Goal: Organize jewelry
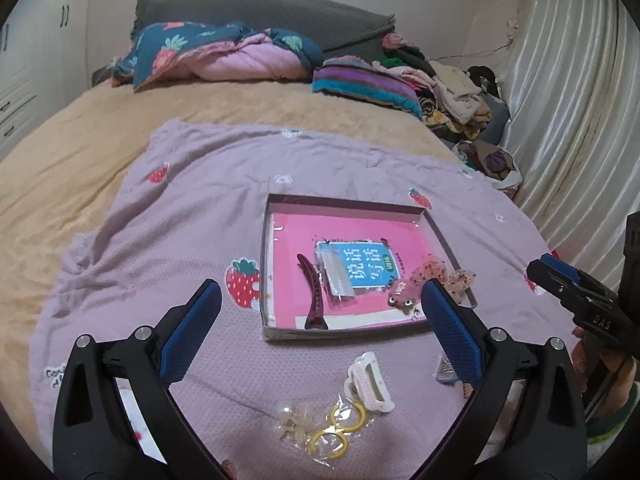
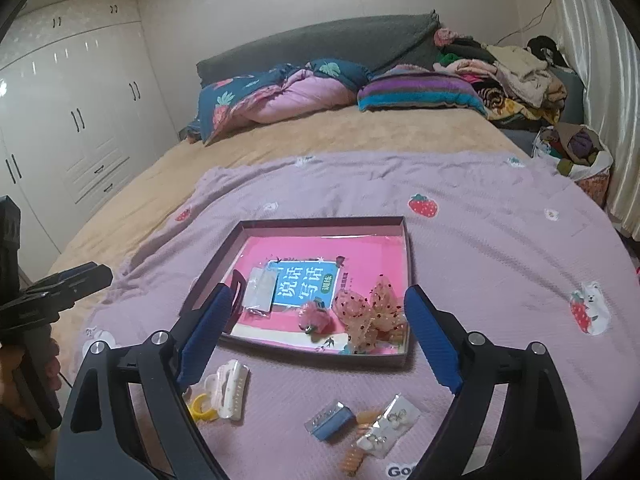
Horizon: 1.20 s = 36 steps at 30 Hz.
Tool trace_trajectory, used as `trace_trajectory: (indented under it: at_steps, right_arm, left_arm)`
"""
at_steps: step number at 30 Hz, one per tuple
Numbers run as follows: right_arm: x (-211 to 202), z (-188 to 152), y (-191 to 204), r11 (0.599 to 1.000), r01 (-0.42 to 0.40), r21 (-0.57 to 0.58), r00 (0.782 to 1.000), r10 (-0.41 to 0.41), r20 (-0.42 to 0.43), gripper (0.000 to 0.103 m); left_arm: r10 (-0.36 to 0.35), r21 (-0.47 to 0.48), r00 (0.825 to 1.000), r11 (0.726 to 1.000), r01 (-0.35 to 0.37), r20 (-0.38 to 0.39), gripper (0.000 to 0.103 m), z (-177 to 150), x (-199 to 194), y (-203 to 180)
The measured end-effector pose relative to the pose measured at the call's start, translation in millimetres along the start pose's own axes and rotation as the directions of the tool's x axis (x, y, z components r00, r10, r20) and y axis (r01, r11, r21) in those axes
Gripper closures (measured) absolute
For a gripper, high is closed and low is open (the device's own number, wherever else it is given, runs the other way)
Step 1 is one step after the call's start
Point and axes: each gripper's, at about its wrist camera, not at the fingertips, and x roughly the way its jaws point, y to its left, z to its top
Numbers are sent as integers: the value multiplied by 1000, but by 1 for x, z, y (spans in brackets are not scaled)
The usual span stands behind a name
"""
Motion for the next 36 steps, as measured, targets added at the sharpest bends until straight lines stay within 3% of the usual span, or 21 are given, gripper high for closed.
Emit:
trace_trajectory:
  at_steps: [26,36]
  right_arm:
    - [-80,-32,3,998,42,-47,998,-39,47,10]
    - [-90,-50,4,997,36,-72,999,-34,34,10]
  left_arm:
    - [-55,37,996,998,52,77,10,-27,-60,-29]
    - [-49,56,998,997,47,37,10,-54,-58,-34]
